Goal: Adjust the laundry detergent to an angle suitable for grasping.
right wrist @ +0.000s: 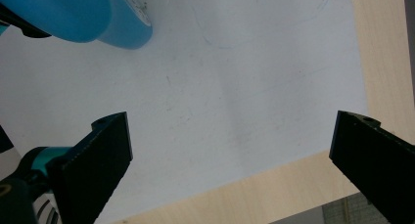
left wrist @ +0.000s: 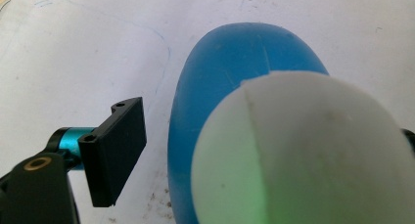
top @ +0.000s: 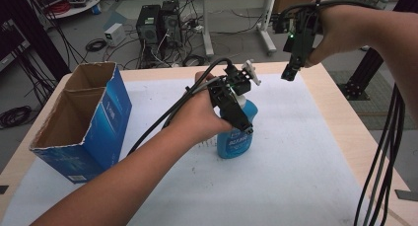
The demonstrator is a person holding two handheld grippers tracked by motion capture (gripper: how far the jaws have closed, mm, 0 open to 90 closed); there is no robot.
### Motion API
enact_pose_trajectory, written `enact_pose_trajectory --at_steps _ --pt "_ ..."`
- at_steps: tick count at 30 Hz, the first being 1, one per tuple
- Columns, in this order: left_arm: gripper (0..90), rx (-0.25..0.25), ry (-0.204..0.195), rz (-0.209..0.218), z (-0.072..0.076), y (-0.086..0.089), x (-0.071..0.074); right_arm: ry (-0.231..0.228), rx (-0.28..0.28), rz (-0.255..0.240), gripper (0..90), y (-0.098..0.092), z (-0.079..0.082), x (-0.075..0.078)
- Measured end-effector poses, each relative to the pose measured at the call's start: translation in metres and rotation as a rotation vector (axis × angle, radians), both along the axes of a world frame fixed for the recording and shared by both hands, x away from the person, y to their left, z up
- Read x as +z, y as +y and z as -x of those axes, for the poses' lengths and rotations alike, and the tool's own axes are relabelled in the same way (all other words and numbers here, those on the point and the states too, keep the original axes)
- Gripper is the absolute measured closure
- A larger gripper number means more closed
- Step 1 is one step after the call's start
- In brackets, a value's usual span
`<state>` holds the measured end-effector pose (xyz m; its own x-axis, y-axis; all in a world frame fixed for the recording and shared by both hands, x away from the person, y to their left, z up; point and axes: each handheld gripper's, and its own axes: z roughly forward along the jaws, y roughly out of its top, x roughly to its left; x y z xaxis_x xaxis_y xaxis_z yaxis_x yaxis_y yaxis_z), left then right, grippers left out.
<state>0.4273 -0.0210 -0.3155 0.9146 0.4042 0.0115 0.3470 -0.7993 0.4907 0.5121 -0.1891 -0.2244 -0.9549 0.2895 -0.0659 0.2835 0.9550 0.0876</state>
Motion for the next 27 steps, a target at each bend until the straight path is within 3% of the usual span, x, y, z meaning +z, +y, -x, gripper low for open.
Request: enact_pose_trajectory --at_steps 27 --pt "28.6 -0.017 0.003 0.006 0.0015 -0.0022 -0.0018 0.001 -0.001 0.006 1.1 -0.0004 -0.0012 -0.0038"
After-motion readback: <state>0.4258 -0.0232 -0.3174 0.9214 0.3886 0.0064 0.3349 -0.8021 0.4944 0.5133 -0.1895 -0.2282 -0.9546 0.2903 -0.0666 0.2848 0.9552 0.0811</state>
